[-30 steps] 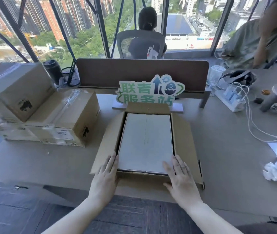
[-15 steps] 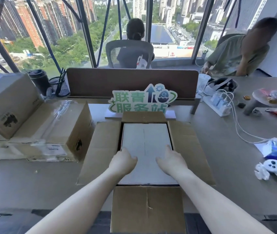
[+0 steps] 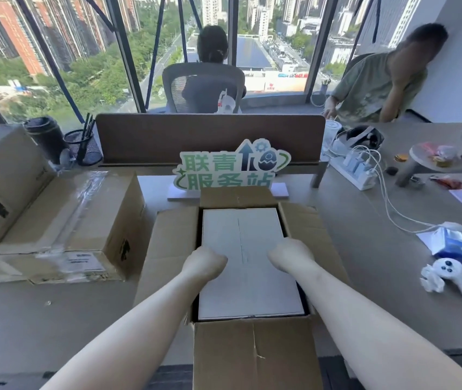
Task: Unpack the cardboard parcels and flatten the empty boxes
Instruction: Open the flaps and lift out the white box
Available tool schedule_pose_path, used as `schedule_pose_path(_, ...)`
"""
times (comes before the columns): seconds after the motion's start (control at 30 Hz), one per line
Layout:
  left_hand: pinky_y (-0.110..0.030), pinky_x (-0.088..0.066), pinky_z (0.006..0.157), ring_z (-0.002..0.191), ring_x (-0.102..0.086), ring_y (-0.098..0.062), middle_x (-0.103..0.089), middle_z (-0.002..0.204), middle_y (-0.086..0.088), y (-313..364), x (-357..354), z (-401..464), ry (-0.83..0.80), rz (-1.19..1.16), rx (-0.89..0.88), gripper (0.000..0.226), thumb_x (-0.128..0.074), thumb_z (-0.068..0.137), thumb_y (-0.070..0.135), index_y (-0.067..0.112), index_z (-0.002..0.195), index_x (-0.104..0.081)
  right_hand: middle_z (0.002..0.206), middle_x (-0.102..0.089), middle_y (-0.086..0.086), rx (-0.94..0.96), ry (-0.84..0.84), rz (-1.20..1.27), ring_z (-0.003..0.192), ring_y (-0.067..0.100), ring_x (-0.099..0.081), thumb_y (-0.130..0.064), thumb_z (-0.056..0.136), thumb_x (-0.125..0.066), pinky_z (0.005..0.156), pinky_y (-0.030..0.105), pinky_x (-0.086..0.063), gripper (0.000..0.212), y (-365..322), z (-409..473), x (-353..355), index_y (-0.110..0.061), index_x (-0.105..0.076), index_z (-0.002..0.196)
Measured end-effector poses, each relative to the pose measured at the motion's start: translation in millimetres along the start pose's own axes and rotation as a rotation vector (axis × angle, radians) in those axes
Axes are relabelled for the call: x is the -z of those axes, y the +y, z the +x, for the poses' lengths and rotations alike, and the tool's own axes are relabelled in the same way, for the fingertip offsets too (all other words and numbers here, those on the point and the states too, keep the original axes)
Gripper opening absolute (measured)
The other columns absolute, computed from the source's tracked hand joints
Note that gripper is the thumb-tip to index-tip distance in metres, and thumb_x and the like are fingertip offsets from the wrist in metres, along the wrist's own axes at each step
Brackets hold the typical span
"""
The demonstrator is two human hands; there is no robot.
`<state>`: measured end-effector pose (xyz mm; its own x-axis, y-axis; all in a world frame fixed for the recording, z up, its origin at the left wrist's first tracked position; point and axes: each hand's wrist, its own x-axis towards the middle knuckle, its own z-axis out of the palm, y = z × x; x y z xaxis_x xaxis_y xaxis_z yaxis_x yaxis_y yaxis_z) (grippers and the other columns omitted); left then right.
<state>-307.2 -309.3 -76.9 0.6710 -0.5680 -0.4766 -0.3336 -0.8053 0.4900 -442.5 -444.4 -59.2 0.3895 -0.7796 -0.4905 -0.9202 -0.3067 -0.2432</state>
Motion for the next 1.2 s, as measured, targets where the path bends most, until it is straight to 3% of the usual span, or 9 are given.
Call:
schedule_pose_path(0.1, -0.026, -0.037, 0.055, 0.069, -0.056, -0.022, -0.056, 0.073, -0.001, 2, 1, 3, 0.002, -0.003, 0.02, 0.015, -0.049, 0.085, 0.024, 0.012, 0.075, -0.053, 0.088, -0.054, 0.006, -0.019, -0.102, 0.008, 0.063, 0.021, -0.045, -0.018, 0.088, -0.039, 0.056, 0.027, -0.036, 0.02, 0, 8, -3, -0.013, -0.058, 0.088)
schedule_pose_path(0.2, -0.026, -0.036, 0.054, 0.067, -0.055, -0.021, -0.056, 0.073, -0.001, 4, 1, 5, 0.012, -0.018, 0.04, 0.015, -0.049, 0.084, 0.025, 0.011, 0.08, -0.053, 0.086, -0.054, 0.002, 0.008, -0.127, 0.108, 0.07, 0.022, -0.047, -0.02, 0.089, -0.044, 0.054, 0.027, -0.033, 0.012, 1, 5, -7, -0.016, -0.054, 0.084)
schedule_pose_path(0.3, -0.026, -0.036, 0.055, 0.071, -0.058, -0.025, -0.057, 0.071, 0.0, 2, 0, 4, 0.056, -0.027, 0.042, 0.019, -0.05, 0.085, 0.029, 0.012, 0.077, -0.055, 0.076, -0.052, 0.0, 0.012, -0.093, 0.306, 0.067, 0.021, -0.049, -0.021, 0.09, -0.051, 0.055, 0.027, -0.033, 0.015, 9, -2, -8, -0.017, -0.05, 0.076)
schedule_pose_path(0.43, -0.028, -0.039, 0.064, 0.076, -0.055, -0.029, -0.058, 0.077, -0.003, 2, 7, 2, 0.101, -0.047, 0.039, 0.023, -0.049, 0.091, 0.03, 0.012, 0.076, -0.052, 0.058, -0.037, -0.001, 0.003, -0.02, 0.399, 0.051, 0.018, -0.03, -0.014, 0.086, -0.052, 0.049, 0.029, -0.02, 0.03, 19, -6, -10, -0.015, -0.036, 0.061)
schedule_pose_path(0.6, -0.029, -0.038, 0.058, 0.074, -0.057, -0.029, -0.058, 0.072, -0.003, 4, 29, -2, 0.181, -0.026, -0.015, 0.018, -0.054, 0.085, 0.026, 0.014, 0.072, -0.051, 0.073, -0.058, 0.005, 0.041, 0.121, 0.429, 0.063, 0.026, -0.05, -0.012, 0.084, -0.053, 0.055, 0.029, -0.033, 0.01, 20, -7, -4, -0.01, -0.055, 0.074)
schedule_pose_path(0.7, -0.028, -0.036, 0.055, 0.072, -0.057, -0.028, -0.058, 0.073, -0.002, 3, 40, -5, 0.249, 0.031, -0.043, 0.015, -0.059, 0.082, 0.025, 0.015, 0.074, -0.051, 0.082, -0.065, 0.007, 0.07, 0.189, 0.363, 0.074, 0.03, -0.061, -0.016, 0.082, -0.054, 0.056, 0.029, -0.04, 0.011, 13, -8, -4, -0.007, -0.062, 0.085)
schedule_pose_path(0.9, -0.027, -0.04, 0.058, 0.075, -0.06, -0.029, -0.064, 0.077, -0.005, -8, 37, -7, 0.197, 0.093, 0.003, 0.013, -0.06, 0.081, 0.021, 0.015, 0.071, -0.053, 0.095, -0.07, 0.015, 0.092, 0.11, 0.174, 0.084, 0.033, -0.063, -0.009, 0.09, -0.051, 0.063, 0.026, -0.041, 0.016, -4, -11, -14, -0.005, -0.066, 0.087)
schedule_pose_path(1.07, -0.025, -0.036, 0.052, 0.07, -0.059, -0.027, -0.063, 0.073, -0.003, -21, 31, -10, 0.211, 0.086, 0.015, 0.015, -0.059, 0.08, 0.025, 0.012, 0.072, -0.056, 0.071, -0.057, 0.006, 0.051, 0.128, 0.215, 0.071, 0.029, -0.056, -0.014, 0.088, -0.051, 0.055, 0.027, -0.037, 0.025, -1, -18, -24, -0.013, -0.049, 0.063)
schedule_pose_path(1.2, -0.027, -0.035, 0.054, 0.073, -0.06, -0.029, -0.063, 0.074, -0.003, -21, 37, -11, 0.306, 0.081, -0.011, 0.018, -0.059, 0.079, 0.032, 0.014, 0.076, -0.058, 0.067, -0.058, 0.006, 0.044, 0.223, 0.373, 0.062, 0.028, -0.054, -0.016, 0.082, -0.057, 0.048, 0.024, -0.032, 0.02, 1, -20, -20, -0.009, -0.054, 0.064)
